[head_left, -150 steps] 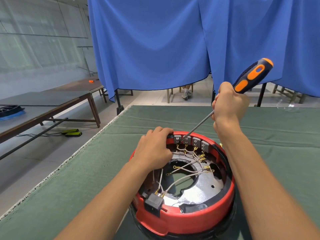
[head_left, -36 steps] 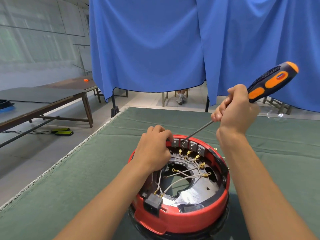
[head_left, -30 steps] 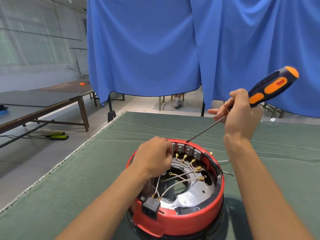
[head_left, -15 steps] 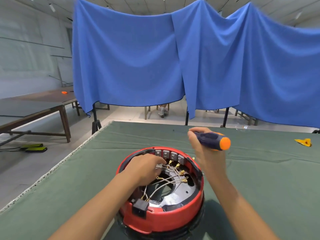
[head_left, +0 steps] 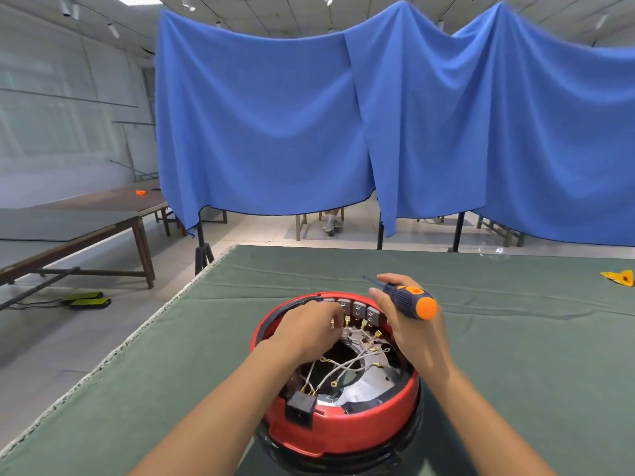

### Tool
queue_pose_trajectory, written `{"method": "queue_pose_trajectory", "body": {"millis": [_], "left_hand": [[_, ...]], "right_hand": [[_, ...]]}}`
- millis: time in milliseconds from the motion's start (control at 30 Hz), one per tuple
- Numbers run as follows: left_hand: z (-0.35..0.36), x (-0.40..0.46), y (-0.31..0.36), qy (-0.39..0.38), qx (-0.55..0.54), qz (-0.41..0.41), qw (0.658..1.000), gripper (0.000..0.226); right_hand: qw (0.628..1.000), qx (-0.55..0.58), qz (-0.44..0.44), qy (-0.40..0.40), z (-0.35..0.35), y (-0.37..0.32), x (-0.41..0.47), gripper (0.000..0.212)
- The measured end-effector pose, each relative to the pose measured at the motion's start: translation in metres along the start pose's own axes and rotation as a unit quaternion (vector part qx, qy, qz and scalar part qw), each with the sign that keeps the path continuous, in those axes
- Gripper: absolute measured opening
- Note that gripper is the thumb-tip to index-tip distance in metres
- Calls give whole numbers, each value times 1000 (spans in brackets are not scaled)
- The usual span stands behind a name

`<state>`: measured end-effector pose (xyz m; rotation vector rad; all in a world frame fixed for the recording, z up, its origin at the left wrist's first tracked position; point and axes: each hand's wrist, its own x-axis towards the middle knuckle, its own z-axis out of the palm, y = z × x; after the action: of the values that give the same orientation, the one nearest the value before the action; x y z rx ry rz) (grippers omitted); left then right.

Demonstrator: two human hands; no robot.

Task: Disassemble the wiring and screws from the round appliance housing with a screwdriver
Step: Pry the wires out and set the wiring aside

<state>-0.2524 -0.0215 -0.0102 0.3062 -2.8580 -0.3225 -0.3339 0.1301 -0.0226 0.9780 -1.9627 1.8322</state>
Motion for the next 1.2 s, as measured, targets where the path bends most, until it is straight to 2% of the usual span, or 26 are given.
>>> {"method": "queue_pose_trajectory", "body": {"millis": [100,200,367,467,533,633,767,933,1067,1133,1200], "left_hand": [[-4,-5,-3,81,-45,1,996,5],[-9,-11,0,174,-39,20,984,6],[-19,-18,6,371,-15,15,928,6],[-23,-23,7,430,-45,-9,902,9],[-23,-23,8,441,-73,-28,894,9],[-21,-22,9,420,-94,-38,902,9],[-18,-22,9,384,-97,2,918,6],[-17,-21,10,377,-81,61,921,8],[-15,-21,10,348,-92,77,930,5],[-15,-21,11,321,-101,81,938,11],[-16,-21,11,296,-117,74,945,26]], "right_hand": [[1000,26,3,9,-2,-1,-2,15],[997,71,32,8,-4,-4,-3,18],[997,60,50,-5,-3,-9,-1,19],[997,60,52,-5,-3,-10,-1,20],[997,55,45,-8,-4,-10,-1,21],[998,50,41,-18,-3,-11,1,22],[998,57,18,-35,-2,-12,2,19],[994,74,-22,-74,-2,-20,5,16],[987,141,21,-73,4,-25,11,15],[986,154,24,-59,7,-28,14,13],[985,169,12,-25,6,-32,17,11]]}}
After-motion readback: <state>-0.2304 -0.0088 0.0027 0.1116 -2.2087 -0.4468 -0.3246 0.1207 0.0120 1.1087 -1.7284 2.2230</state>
